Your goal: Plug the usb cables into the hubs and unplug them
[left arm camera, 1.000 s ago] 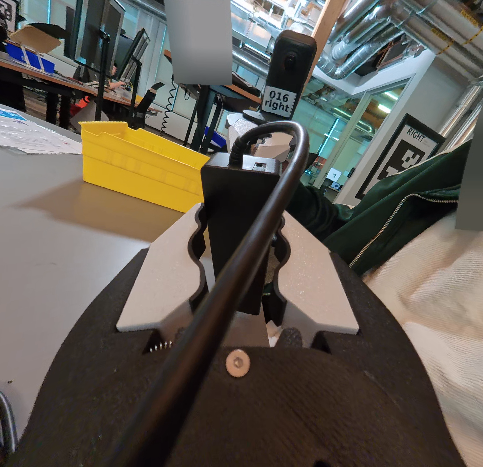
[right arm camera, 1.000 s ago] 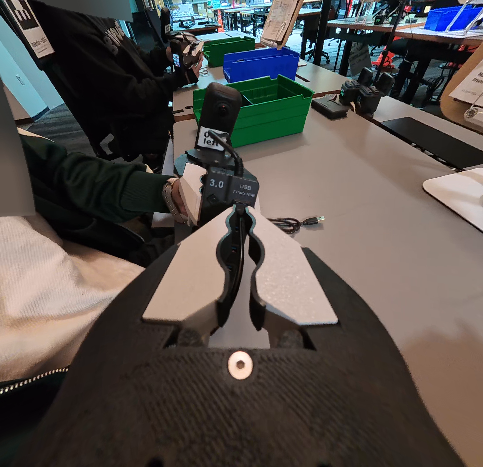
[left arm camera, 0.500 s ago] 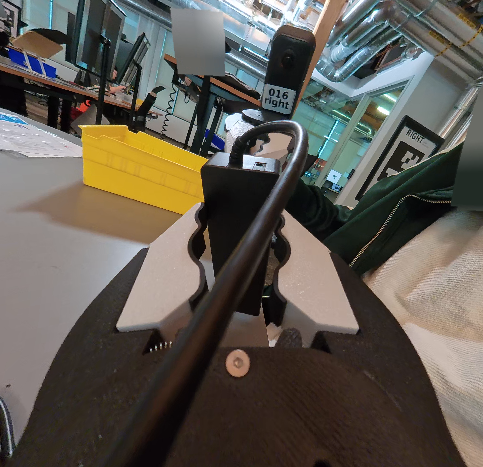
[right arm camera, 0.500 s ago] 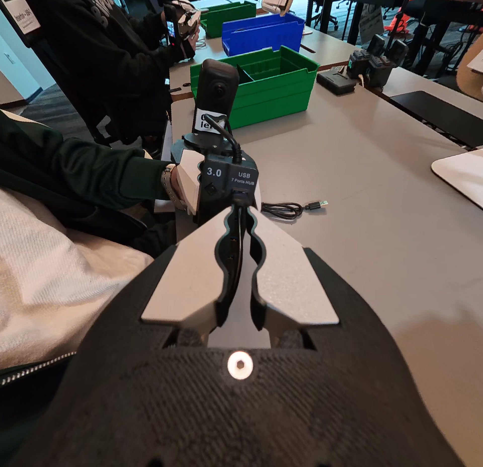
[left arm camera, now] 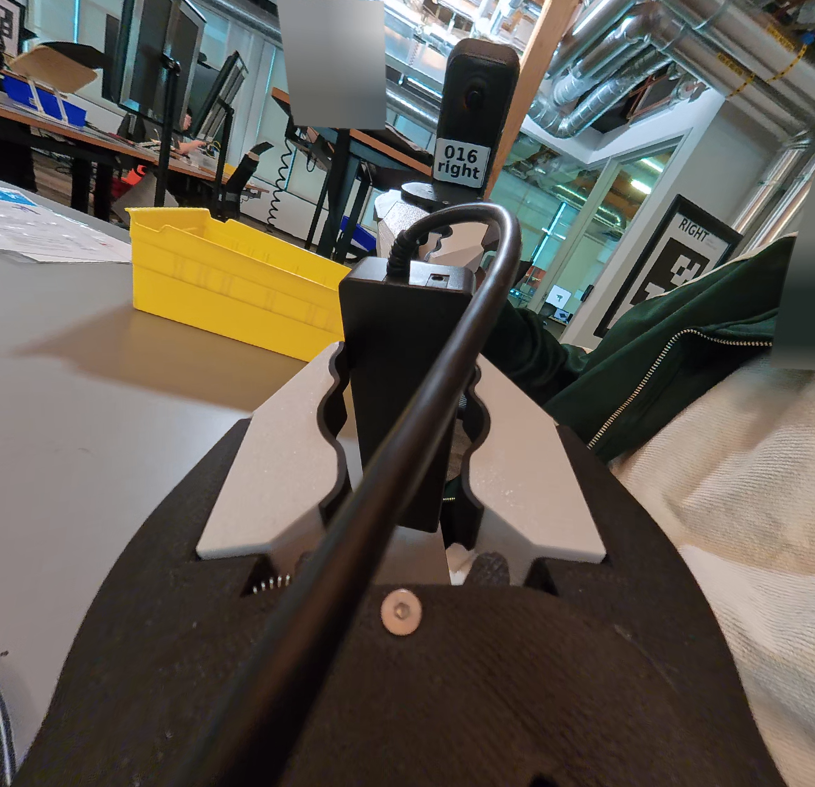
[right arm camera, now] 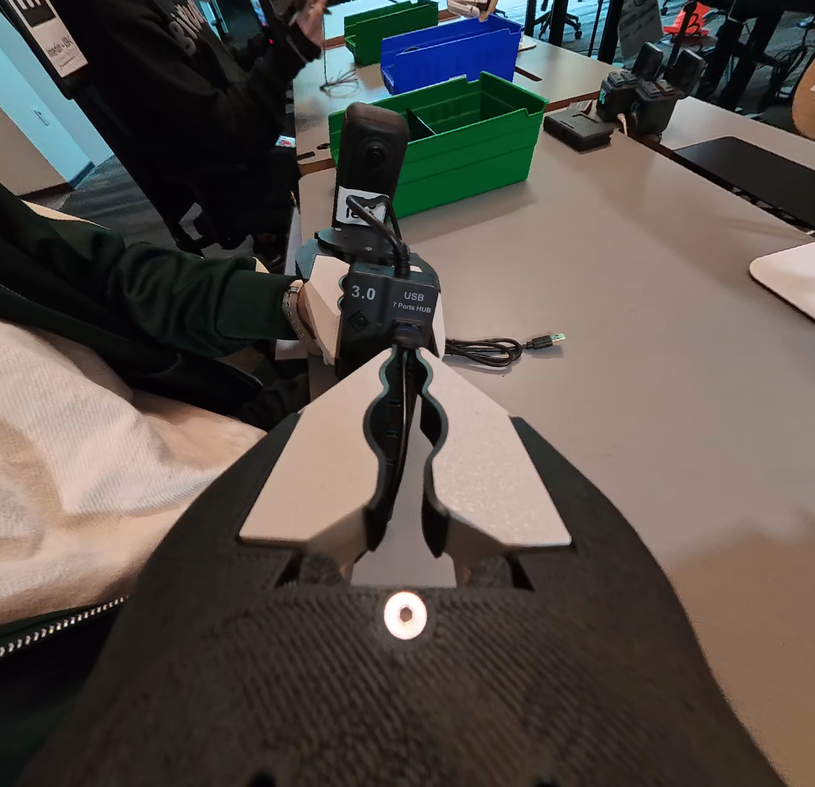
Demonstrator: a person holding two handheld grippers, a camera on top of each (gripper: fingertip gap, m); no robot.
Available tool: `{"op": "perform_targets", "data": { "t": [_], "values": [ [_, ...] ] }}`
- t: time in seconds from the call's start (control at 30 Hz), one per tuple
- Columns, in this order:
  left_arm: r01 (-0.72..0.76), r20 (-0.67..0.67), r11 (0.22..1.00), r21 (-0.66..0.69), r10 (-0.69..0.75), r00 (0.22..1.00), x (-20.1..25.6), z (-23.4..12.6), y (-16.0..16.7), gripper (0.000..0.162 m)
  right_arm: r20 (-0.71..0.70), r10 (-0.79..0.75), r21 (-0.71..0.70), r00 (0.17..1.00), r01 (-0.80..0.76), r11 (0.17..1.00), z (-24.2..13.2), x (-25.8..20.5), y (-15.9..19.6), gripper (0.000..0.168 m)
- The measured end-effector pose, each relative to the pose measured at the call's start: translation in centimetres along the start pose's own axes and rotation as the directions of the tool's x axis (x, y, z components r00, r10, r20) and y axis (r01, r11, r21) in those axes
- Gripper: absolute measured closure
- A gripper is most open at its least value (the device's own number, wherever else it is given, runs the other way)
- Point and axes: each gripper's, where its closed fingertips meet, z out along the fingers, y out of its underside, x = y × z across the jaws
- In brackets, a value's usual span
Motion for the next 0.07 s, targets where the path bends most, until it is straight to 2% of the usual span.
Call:
{"op": "perform_targets", "data": {
  "t": [0.07],
  "values": [
    [0.002,-0.002,1.0,-0.001,-0.002,1.0,0.01,0.03,0.01,0.113,0.006,0.009,-0.001,1.0,-0.009,1.0,-0.02,0.0,0.01,0.163]
  ]
}}
